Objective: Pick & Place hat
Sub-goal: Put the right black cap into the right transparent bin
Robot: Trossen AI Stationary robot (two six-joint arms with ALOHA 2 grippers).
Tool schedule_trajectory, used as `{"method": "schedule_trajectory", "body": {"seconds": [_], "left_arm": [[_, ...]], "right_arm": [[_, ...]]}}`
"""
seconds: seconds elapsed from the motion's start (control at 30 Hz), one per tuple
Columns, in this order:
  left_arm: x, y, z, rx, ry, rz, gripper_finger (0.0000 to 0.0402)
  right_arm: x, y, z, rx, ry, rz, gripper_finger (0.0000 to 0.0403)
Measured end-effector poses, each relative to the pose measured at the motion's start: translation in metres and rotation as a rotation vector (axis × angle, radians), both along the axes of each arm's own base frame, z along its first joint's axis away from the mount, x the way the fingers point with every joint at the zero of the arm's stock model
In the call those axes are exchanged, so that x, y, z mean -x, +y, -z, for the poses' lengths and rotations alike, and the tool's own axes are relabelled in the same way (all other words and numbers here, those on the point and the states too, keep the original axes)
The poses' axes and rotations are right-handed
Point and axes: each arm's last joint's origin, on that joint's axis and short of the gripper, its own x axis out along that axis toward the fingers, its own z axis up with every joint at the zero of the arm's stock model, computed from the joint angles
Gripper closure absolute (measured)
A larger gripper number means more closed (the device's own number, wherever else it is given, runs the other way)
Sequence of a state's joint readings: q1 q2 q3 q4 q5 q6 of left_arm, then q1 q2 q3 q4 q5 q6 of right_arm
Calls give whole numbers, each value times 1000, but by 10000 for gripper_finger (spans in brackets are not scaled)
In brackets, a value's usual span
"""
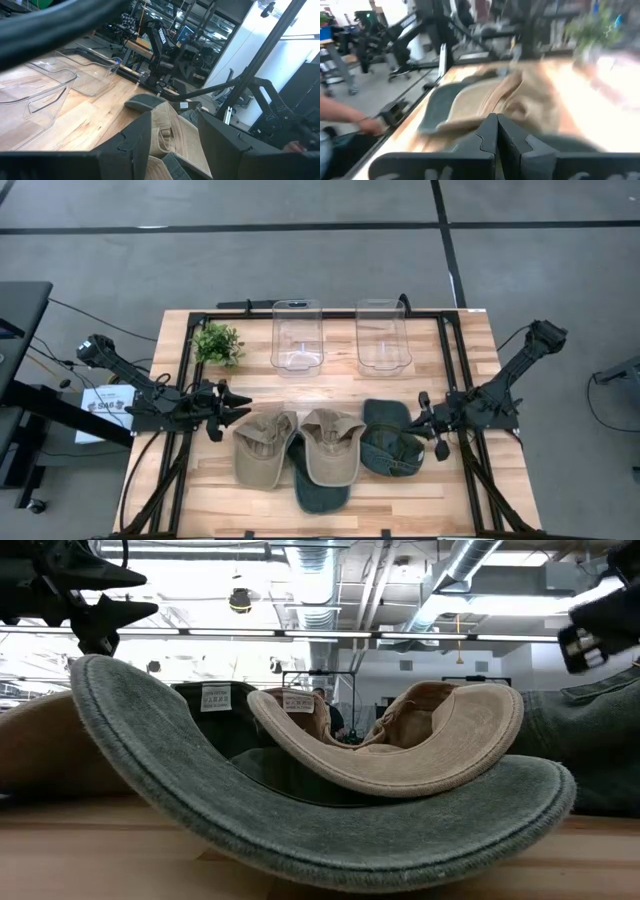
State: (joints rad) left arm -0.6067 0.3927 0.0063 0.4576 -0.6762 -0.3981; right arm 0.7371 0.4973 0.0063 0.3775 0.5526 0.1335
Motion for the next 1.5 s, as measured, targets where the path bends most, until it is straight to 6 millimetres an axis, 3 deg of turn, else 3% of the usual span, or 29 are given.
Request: {"method": "schedule_trajectory", "body": {"seconds": [0.17,0.37,0.73,1.23,1.5], "left_arm": [[0,0,0,0,0,0,243],[0,0,0,0,0,0,243],[0,0,0,0,0,0,243],[0,0,0,0,0,0,243],[0,0,0,0,0,0,243]], "right_arm": [[-5,-6,-12,180,-128,48,403],[-8,-7,-25,228,-188,51,403],[-6,3,-37,226,-277,-284,403],[-26,36,-49,335,-37,-334,403],[-36,60,-68,446,109,-300,403]]}}
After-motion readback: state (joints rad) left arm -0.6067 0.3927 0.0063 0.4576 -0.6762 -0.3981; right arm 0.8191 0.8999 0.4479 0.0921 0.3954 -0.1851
